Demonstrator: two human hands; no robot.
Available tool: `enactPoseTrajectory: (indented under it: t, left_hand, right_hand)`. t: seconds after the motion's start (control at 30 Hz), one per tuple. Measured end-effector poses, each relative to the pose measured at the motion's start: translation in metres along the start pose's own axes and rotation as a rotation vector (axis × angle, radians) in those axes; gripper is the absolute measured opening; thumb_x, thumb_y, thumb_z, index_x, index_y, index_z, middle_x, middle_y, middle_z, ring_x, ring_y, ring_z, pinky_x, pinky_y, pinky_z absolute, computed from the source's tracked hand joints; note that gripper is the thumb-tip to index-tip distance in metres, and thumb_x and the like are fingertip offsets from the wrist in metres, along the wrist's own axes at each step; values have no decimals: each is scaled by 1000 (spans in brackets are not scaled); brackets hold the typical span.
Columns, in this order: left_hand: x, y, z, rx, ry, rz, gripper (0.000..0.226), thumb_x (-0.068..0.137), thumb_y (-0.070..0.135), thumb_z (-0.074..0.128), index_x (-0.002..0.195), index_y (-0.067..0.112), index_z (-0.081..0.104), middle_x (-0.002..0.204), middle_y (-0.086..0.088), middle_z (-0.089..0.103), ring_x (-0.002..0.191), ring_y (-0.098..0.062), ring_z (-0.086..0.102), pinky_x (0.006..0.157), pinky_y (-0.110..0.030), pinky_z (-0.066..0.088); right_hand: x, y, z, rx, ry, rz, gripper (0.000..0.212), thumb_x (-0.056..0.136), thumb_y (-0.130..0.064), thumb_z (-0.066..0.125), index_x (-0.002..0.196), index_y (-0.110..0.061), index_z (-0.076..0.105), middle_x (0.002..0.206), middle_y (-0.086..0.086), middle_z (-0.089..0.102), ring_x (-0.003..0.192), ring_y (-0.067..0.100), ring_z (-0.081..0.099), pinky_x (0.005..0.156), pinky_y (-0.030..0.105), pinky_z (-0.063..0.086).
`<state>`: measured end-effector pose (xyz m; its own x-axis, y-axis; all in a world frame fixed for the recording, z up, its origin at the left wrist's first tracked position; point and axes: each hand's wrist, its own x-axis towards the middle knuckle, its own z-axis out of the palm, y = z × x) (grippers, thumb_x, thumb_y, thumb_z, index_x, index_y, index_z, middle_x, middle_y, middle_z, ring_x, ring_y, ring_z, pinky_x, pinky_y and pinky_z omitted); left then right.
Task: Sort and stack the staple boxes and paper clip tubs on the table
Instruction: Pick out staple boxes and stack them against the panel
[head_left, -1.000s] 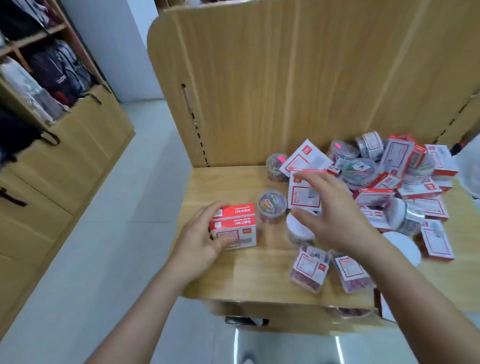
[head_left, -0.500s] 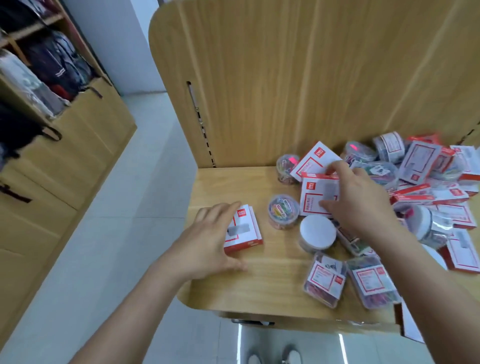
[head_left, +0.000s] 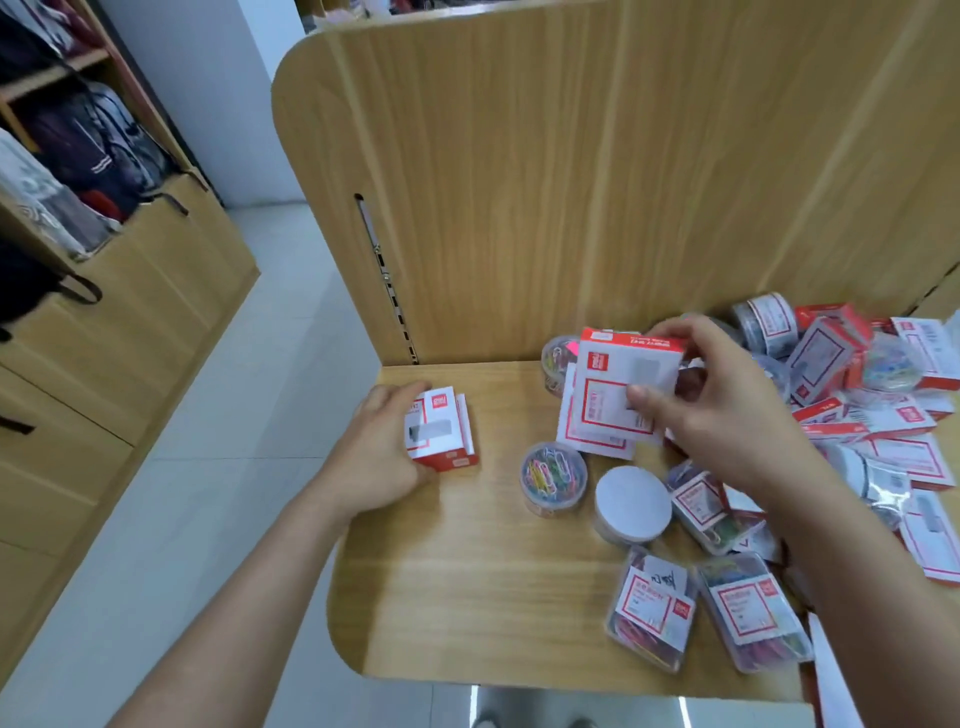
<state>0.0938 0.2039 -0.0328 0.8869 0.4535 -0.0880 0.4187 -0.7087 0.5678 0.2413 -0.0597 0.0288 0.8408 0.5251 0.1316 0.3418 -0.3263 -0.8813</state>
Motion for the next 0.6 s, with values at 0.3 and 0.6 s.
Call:
enactPoseTrajectory:
  t: [0.3, 0.6]
  left_hand:
    - [13, -6, -8, -97, 163, 80, 98, 67, 12, 79, 146, 31, 24, 152, 2, 18, 140, -19, 17, 108, -22, 17]
    - [-41, 8, 11, 228, 135, 323, 92, 66, 68, 54, 143, 34, 19, 145, 11, 38, 131, -9, 27, 100, -29, 20]
  right_hand:
    - [15, -30, 74, 161, -142, 109, 38, 82, -4, 70, 116, -19, 59, 86, -1, 65, 67, 7, 62, 63, 19, 53]
    - [4, -31, 127, -200, -367, 30, 57, 81, -16, 70, 132, -29, 49, 95, -11, 66, 90, 15, 63, 85, 40, 51]
